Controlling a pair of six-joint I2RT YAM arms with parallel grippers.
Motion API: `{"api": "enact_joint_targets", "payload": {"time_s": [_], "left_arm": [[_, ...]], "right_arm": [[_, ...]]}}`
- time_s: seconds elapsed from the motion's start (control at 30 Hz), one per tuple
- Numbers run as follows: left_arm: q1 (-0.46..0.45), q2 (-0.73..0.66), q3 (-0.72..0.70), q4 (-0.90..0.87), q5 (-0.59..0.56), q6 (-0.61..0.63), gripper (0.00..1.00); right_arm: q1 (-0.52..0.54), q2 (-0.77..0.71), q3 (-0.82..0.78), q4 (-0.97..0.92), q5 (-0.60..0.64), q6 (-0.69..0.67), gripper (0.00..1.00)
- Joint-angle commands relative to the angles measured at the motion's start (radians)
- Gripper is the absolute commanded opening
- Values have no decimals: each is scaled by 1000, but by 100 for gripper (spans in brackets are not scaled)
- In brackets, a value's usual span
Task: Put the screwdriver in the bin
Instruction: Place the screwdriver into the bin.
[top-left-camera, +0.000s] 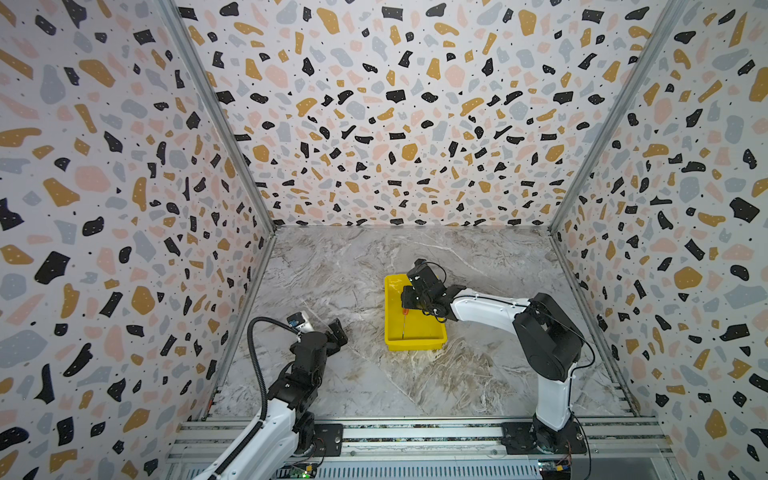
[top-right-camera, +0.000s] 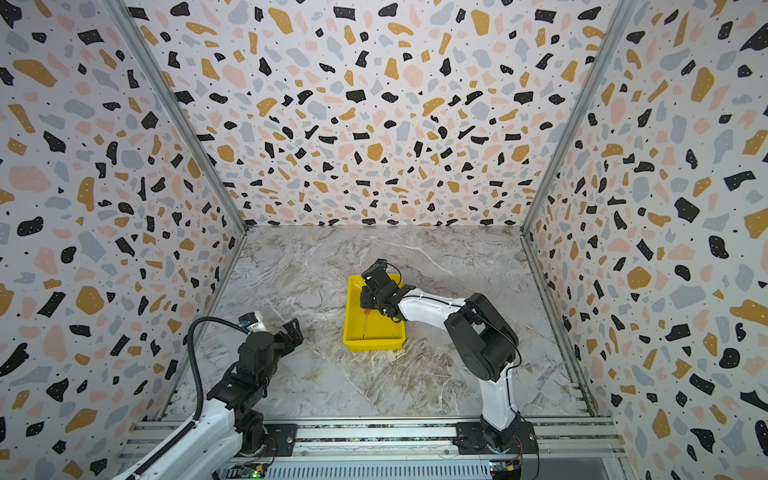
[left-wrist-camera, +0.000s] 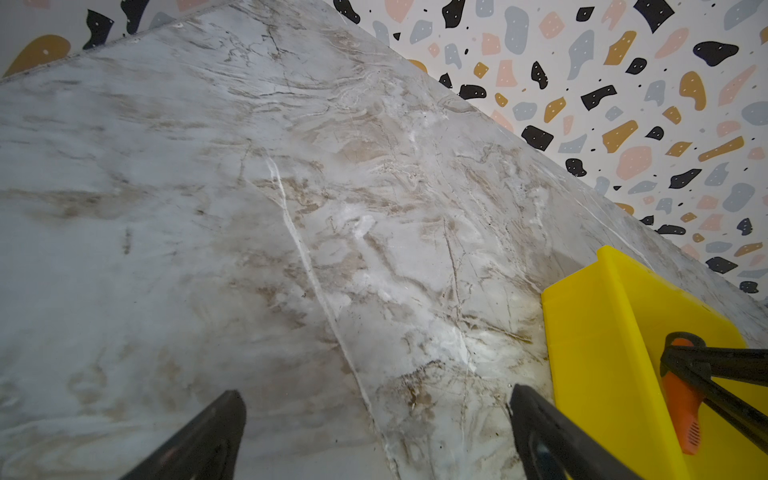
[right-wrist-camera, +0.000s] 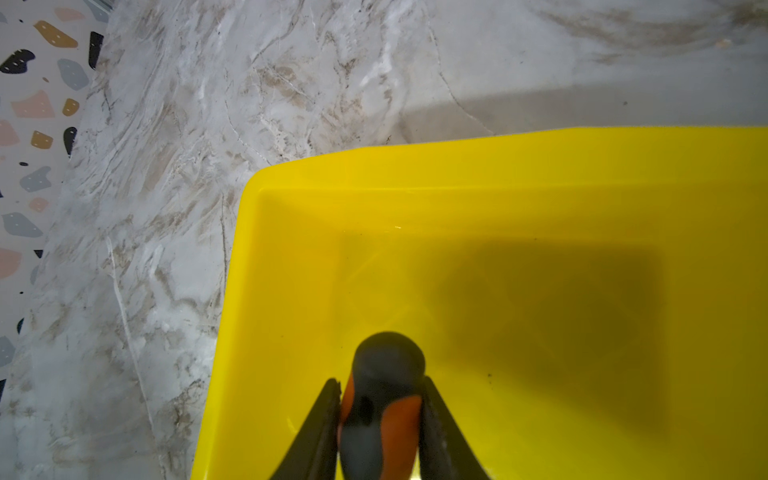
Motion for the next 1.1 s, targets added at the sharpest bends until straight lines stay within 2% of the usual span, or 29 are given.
{"api": "enact_joint_targets", "payload": {"time_s": [0.0, 0.2, 0.37, 0.57, 0.83, 0.87, 0.93, 1.07], "left_arm": [[-2, -2, -5, 39, -18, 1, 100], [-2, -7, -7, 44, -19, 3, 100], [-2, -8, -7, 44, -17, 1, 100], [-3, -18, -5, 19, -14, -2, 100], [-2, -78, -21, -6, -16, -20, 100], [-2, -84, -23, -5, -19, -22, 100], [-2, -88, -28, -2, -24, -27, 100], [-1, -79, -27, 1, -22, -29, 100]], "right_arm": [[-4, -20, 38, -30, 26, -5, 34], [-4, -43, 38, -46, 36, -7, 35], [-4, -118, 32, -77, 66, -39, 36], [-29, -271, -24, -109, 120, -94, 38], [-173, -543, -169, -133, 168, -208, 41], [-197, -582, -196, -118, 159, -234, 44], [-232, -650, -253, -66, 154, -283, 56], [-243, -765, -442, 117, 206, -431, 72]]}}
